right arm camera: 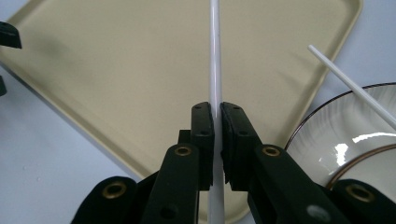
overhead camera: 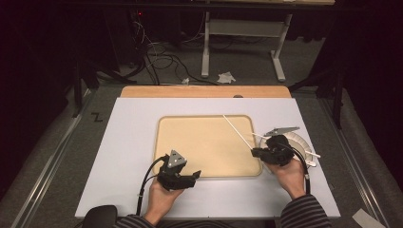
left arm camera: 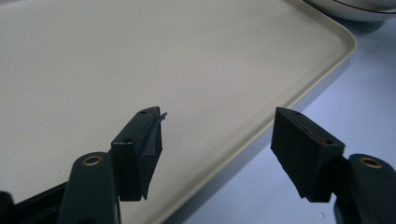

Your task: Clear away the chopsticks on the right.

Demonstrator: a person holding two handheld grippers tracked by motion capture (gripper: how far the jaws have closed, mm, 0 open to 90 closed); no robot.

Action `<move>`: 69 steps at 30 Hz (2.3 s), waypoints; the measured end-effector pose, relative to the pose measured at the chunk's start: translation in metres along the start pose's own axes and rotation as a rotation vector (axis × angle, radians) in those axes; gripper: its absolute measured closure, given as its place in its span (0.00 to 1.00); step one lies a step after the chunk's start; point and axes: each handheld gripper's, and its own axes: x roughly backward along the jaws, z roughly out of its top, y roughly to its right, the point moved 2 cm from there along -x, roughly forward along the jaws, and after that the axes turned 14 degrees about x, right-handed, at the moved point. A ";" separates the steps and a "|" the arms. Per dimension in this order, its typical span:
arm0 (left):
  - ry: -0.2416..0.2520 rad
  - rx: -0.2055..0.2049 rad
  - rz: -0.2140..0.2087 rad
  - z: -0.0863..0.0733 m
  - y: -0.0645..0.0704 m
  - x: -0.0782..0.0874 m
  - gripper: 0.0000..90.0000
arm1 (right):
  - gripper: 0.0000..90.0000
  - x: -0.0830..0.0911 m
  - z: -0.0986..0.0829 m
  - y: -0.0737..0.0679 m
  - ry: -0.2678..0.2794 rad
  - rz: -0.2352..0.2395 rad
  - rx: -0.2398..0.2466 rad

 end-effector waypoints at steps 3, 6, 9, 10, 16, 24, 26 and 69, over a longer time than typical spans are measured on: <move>0.000 -0.005 0.002 0.001 0.000 0.001 0.38 | 0.95 -0.007 0.005 -0.002 -0.002 0.009 -0.011; 0.010 0.006 0.002 0.001 0.000 0.003 0.38 | 0.95 -0.015 0.010 -0.003 -0.011 0.020 -0.009; 0.014 0.012 -0.001 0.002 0.000 0.004 0.38 | 0.95 -0.022 0.014 -0.003 -0.022 0.023 -0.014; 0.013 0.011 0.000 0.002 0.000 0.004 0.38 | 0.95 -0.025 0.015 -0.003 -0.027 0.026 -0.019; 0.012 0.008 0.008 0.002 -0.002 0.005 0.38 | 0.95 -0.041 0.017 0.000 -0.058 0.021 -0.023; 0.022 0.011 0.012 0.002 -0.002 0.007 0.37 | 0.95 -0.063 0.020 0.000 -0.125 0.000 -0.003; 0.027 0.017 0.013 0.002 -0.003 0.008 0.37 | 0.95 -0.068 0.021 -0.001 -0.139 -0.003 -0.002; 0.045 0.021 0.054 0.000 -0.009 0.016 0.37 | 0.94 -0.111 0.022 -0.002 -0.275 -0.028 0.026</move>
